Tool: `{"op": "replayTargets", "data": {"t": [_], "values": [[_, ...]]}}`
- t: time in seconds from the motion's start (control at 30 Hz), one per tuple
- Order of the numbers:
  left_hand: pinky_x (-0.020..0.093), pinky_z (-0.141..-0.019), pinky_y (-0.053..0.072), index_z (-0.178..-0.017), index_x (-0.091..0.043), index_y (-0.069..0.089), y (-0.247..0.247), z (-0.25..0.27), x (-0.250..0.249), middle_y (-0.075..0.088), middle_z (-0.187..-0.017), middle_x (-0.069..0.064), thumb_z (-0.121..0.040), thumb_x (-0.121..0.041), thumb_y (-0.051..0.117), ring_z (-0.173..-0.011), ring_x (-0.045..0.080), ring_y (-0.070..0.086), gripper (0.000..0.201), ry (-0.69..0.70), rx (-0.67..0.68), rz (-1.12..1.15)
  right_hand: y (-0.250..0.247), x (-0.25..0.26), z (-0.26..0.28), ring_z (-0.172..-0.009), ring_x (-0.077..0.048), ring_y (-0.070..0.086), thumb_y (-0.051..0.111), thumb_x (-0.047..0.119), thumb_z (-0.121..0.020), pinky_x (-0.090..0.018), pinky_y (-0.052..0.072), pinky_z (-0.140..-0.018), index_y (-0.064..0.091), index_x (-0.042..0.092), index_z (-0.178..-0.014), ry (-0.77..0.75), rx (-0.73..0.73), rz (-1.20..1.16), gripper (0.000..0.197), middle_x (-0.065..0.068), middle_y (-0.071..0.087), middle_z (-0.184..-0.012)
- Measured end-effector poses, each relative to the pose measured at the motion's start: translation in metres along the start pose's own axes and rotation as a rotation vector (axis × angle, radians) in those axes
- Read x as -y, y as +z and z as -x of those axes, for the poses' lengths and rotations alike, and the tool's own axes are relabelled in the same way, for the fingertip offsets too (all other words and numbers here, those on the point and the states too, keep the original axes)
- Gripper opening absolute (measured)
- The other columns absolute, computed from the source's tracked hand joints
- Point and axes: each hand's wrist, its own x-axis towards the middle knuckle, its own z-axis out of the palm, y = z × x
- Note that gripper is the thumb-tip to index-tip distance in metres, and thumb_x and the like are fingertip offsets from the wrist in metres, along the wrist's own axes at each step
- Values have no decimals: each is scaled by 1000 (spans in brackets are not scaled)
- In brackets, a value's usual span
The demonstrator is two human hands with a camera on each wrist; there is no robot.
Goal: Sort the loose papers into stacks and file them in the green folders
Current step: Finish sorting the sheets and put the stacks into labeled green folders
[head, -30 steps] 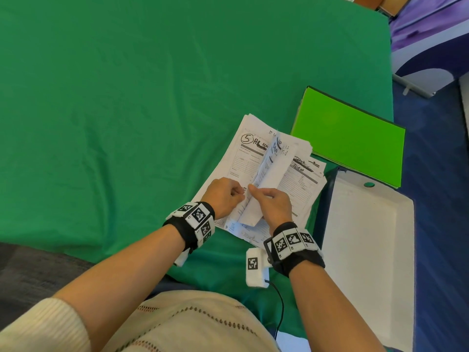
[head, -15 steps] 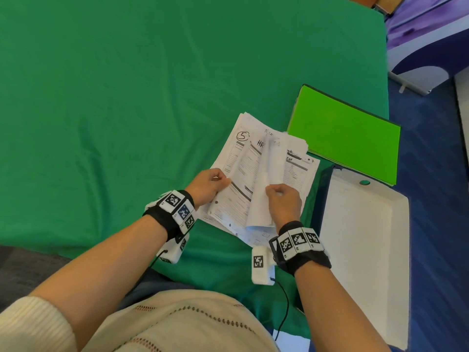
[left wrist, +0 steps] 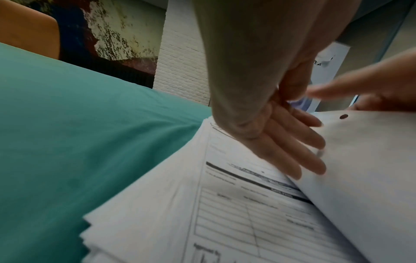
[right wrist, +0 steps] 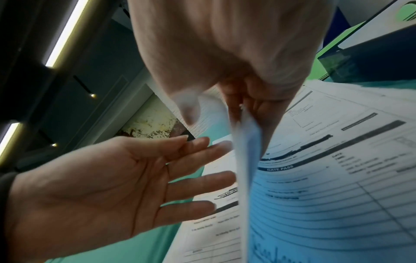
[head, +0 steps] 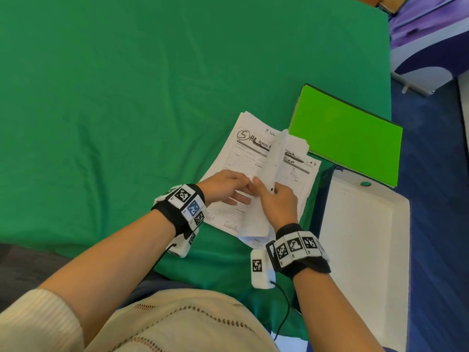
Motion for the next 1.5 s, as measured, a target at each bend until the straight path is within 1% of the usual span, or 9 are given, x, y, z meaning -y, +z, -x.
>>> {"op": "replayTargets", "data": {"t": [0.17, 0.4, 0.6, 0.77, 1.03, 1.2, 1.3, 1.4, 1.5], "values": [[32, -69, 51, -93, -7, 62, -14, -6, 20, 67, -95, 6, -93, -29, 59, -80, 24, 63, 22, -137, -465, -713, -8, -8, -4, -111, -29, 58, 58, 15, -92, -28, 43, -89, 55, 5, -127, -26, -71, 109, 37, -14, 63, -121], [35, -84, 48, -124, -5, 46, -4, -6, 27, 50, -123, 12, -79, -57, 70, -109, 27, 56, 73, -297, -491, -996, -16, 5, 2, -90, -17, 48, 49, 5, -94, -36, 42, -90, 12, 38, -152, -136, -49, 124, 77, 1, 49, -105], [35, -86, 49, -117, -7, 43, -11, -10, 52, 49, -114, 8, -73, -60, 73, -101, 22, 52, 76, -155, -581, -925, -17, 5, -3, -123, -27, 49, 48, 1, -93, -35, 41, -103, 39, 29, -145, -221, -1, 206, 59, -7, 46, -143], [32, -74, 45, -103, -14, 47, -25, -9, 68, 50, -98, 0, -80, -55, 68, -86, 19, 50, 52, 48, -576, -871, -19, -1, -6, -119, -25, 53, 47, 0, -93, -19, 34, -97, 59, 17, -128, -250, 10, 258, 41, -9, 60, -130], [29, -54, 40, -92, -19, 66, -30, -1, 35, 58, -77, -5, -100, -48, 39, -70, 16, 56, 41, 146, -607, -1417, -12, -2, -4, -109, -24, 60, 52, 21, -96, -33, 44, -98, 68, 13, -117, -235, 5, 300, 27, -6, 68, -117], [30, -54, 32, -69, -15, 52, -24, 1, -4, 50, -61, -1, -100, -42, 45, -62, 20, 50, 42, 265, -298, -1040, -7, 10, -1, -78, -22, 58, 33, 69, -92, -38, 45, -76, 56, 19, -59, -129, 0, 256, 64, 1, 62, -68], [29, -73, 45, -90, -18, 66, -9, 2, -15, 64, -87, -6, -98, -30, 54, -80, 16, 58, 19, 366, -158, -754, -7, 19, -1, -75, -21, 58, 36, 73, -88, -37, 45, -74, 66, 11, -66, -36, 22, 144, 73, -2, 64, -69], [24, -87, 47, -102, -21, 70, 3, -1, -15, 70, -106, -5, -98, -24, 52, -97, 11, 64, 18, 267, 3, -460, -12, 18, -4, -90, -28, 63, 55, 45, -92, -33, 46, -78, 71, 11, -82, -16, -23, 88, 39, -9, 69, -85], [36, -86, 53, -100, -10, 71, -5, -7, 0, 72, -104, 5, -98, -27, 52, -95, 20, 68, 25, 189, -187, -473, -22, 10, -4, -107, -33, 59, 54, 19, -94, -30, 43, -85, 65, 3, -116, -28, -50, 181, 30, -16, 66, -115]]}}
